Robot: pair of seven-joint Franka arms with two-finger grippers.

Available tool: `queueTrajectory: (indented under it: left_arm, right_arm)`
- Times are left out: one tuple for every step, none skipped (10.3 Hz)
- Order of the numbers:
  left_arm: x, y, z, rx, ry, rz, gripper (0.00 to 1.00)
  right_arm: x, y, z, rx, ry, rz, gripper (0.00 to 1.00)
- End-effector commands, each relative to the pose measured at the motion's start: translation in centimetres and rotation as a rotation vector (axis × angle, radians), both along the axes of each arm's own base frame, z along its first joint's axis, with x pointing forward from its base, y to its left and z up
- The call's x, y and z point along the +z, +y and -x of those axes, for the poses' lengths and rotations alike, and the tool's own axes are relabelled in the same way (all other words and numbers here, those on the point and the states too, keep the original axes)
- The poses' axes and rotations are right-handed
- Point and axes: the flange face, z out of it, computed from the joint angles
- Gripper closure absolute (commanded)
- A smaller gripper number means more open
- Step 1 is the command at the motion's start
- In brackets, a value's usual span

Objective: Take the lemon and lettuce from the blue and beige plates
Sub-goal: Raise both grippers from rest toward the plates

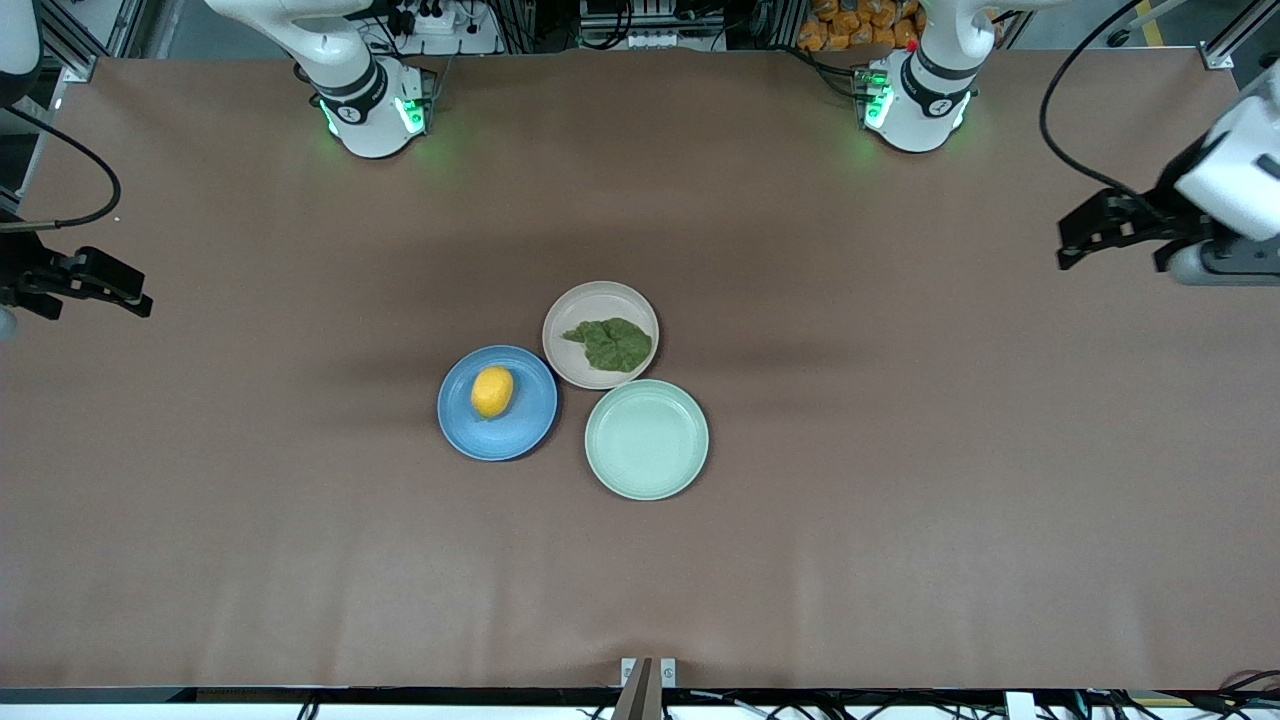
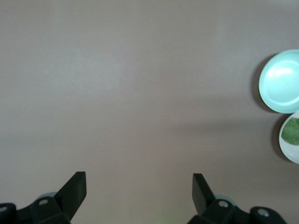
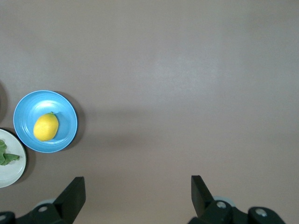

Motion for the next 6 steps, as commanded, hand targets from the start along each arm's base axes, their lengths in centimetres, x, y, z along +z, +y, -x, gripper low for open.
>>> queueTrajectory:
  left_arm:
    - [-0.3, -6.6, 1.2, -0.044, 0.033, 0.099, 0.0]
    - [-1.4, -8.8, 1.0, 0.015, 0.05, 0.133, 0.0]
    - [-2.0, -11.8, 1.2, 0.064, 0.054, 0.165, 0.0]
    - [-3.9, -15.9, 1.8, 0.121, 0.092, 0.153, 0.0]
    - [-5.1, -19.7, 2.5, 0.198, 0.095, 0.157, 0.0]
    - [-7.3, -23.6, 3.0, 0.302, 0.11, 0.151, 0.0]
  right_arm:
    - [-0.3, 2.3, -0.2, 0.038, 0.001, -0.012, 0.0]
    - [-2.1, 2.9, -1.1, 0.047, 0.028, -0.01, 0.0]
    - [-4.2, 3.9, -2.1, 0.059, 0.054, -0.008, 0.0]
    - [-5.5, 5.4, -2.9, 0.071, 0.053, -0.007, 0.0]
    - [-7.1, 6.7, -3.7, 0.053, 0.054, -0.004, 0.0]
    - [-8.7, 8.6, -4.3, 0.016, 0.068, -0.001, 0.0]
